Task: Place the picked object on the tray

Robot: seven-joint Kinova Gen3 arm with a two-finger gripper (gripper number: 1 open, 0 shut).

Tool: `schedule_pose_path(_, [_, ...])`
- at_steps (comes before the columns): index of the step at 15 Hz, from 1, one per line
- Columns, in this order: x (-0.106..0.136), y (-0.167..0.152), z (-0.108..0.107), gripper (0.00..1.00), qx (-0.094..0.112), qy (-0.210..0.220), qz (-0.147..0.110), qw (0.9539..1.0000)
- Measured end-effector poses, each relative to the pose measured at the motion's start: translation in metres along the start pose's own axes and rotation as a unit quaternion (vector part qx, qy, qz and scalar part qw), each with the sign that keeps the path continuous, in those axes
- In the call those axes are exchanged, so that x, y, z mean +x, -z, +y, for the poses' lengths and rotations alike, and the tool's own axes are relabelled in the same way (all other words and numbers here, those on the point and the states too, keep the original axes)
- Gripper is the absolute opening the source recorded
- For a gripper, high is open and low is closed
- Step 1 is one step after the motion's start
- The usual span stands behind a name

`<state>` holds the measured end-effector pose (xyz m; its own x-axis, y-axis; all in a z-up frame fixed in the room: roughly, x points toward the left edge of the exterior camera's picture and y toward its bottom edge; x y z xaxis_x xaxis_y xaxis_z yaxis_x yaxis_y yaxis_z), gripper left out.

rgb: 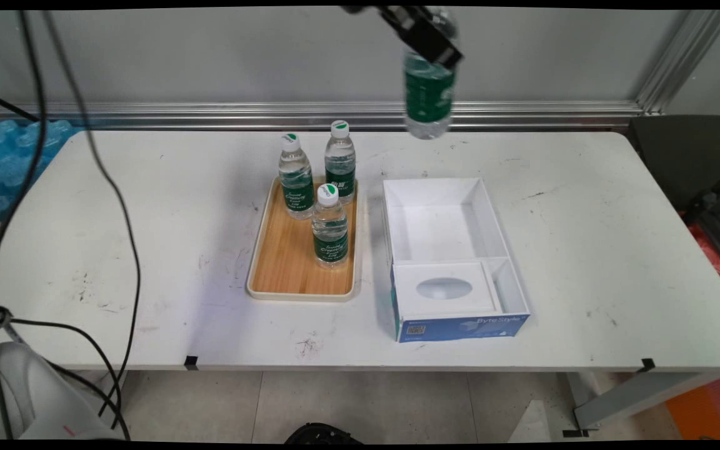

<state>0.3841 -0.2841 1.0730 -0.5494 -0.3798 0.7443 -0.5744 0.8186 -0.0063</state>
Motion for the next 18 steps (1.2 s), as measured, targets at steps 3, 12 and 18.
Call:
schedule_pose_path(3, [-0.023,0.035,-0.001,0.00,0.012,0.012,-0.010,0.9998])
schedule_pose_path(12, [-0.110,0.094,-0.013,0.00,0.047,0.027,-0.048,0.9974])
schedule_pose_path(18, [-0.170,0.082,-0.011,0.00,0.050,0.032,-0.071,0.9958])
